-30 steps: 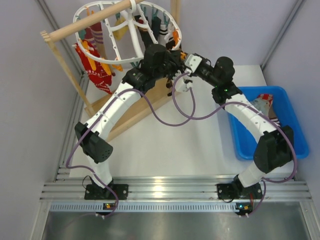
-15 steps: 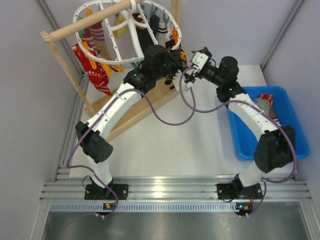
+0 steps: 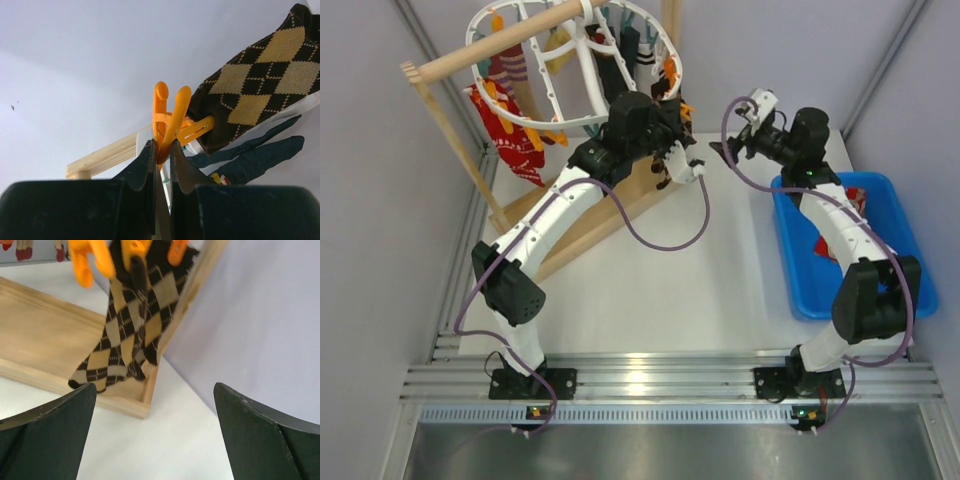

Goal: Clip the socks to the hanger
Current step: Open the clamp at the hanger.

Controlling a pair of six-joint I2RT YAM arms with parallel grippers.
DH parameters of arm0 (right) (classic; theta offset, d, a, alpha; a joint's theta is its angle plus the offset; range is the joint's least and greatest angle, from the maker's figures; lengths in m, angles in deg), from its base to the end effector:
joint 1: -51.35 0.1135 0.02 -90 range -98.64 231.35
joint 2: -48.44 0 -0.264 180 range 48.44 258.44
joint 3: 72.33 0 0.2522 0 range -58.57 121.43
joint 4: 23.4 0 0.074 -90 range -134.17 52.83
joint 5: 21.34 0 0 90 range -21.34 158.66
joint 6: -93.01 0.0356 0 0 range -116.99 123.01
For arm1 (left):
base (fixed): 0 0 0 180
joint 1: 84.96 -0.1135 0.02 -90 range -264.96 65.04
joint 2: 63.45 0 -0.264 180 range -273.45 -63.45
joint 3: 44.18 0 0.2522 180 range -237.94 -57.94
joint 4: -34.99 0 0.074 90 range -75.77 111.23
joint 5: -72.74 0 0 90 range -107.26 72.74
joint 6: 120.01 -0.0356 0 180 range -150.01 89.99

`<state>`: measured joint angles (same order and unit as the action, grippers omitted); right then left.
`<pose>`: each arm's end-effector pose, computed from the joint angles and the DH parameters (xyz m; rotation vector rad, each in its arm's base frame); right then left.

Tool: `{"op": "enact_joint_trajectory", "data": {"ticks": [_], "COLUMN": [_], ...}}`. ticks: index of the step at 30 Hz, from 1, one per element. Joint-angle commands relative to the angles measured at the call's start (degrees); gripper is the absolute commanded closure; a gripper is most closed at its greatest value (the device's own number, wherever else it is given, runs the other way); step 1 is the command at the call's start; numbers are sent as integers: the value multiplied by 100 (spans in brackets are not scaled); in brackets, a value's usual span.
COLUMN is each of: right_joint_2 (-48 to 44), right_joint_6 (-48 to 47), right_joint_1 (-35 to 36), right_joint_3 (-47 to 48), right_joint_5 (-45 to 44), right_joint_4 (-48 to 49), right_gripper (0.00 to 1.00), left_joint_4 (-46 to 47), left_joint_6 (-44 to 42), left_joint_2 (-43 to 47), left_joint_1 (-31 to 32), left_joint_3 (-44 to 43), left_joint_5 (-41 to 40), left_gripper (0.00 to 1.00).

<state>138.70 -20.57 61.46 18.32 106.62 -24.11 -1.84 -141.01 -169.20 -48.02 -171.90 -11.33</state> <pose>0.3658 0.0875 0.3786 -0.9256 1.2869 0.3374 0.3425 -0.2621 0.4339 1.8522 0.4532 0.8039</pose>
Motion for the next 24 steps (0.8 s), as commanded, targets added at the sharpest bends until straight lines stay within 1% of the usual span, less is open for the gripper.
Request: {"op": "enact_joint_trajectory", "data": {"ticks": [1, 5, 7, 8, 10, 12, 13, 14, 15, 17, 19, 20, 24], "right_joint_2": [-316, -272, -272, -263, -246, -167, -140, -114, -96, -44, 70, 262, 878], "right_joint_6": [747, 1099, 1380, 1521, 2046, 2330, 2775, 2953, 3146, 3823, 4541, 4694, 5353], "right_joint_1": [-543, -966, -1334, -1406, -1625, -1740, -1766, -1784, -1793, -1784, -1680, -1609, -1188], "right_joint_3": [160, 362, 406, 433, 477, 538, 556, 556, 504, 451, 546, 660, 1669], "right_joint_5": [422, 748, 993, 1073, 1423, 1635, 1889, 2022, 2162, 2496, 2760, 2822, 3016], "right_joint_4": [-539, -1128, -1279, -1306, -1455, -1473, -1438, -1351, -958, -395, 648, 845, 1514], "right_gripper": [0, 0, 0, 0, 2, 3, 5, 5, 7, 13, 19, 21, 25], "left_joint_4": [171, 250, 277, 294, 312, 329, 329, 338, 338, 347, 347, 347, 329], "left_joint_6": [61, 79, 87, 96, 105, 114, 114, 114, 131, 114, 114, 114, 114], "left_joint_2": [231, 274, 301, 292, 301, 301, 292, 292, 292, 319, 327, 336, 380], "left_joint_1": [-91, -91, -83, -83, -83, -83, -91, -83, -83, -83, -83, -83, -83], "left_joint_3": [92, 180, 206, 207, 207, 215, 215, 215, 215, 224, 224, 233, 268], "left_joint_5": [118, 154, 171, 180, 189, 198, 198, 198, 215, 233, 241, 250, 259], "left_gripper": [100, 100, 100, 100, 100, 100, 100, 100, 100, 100, 100, 100, 100]}}
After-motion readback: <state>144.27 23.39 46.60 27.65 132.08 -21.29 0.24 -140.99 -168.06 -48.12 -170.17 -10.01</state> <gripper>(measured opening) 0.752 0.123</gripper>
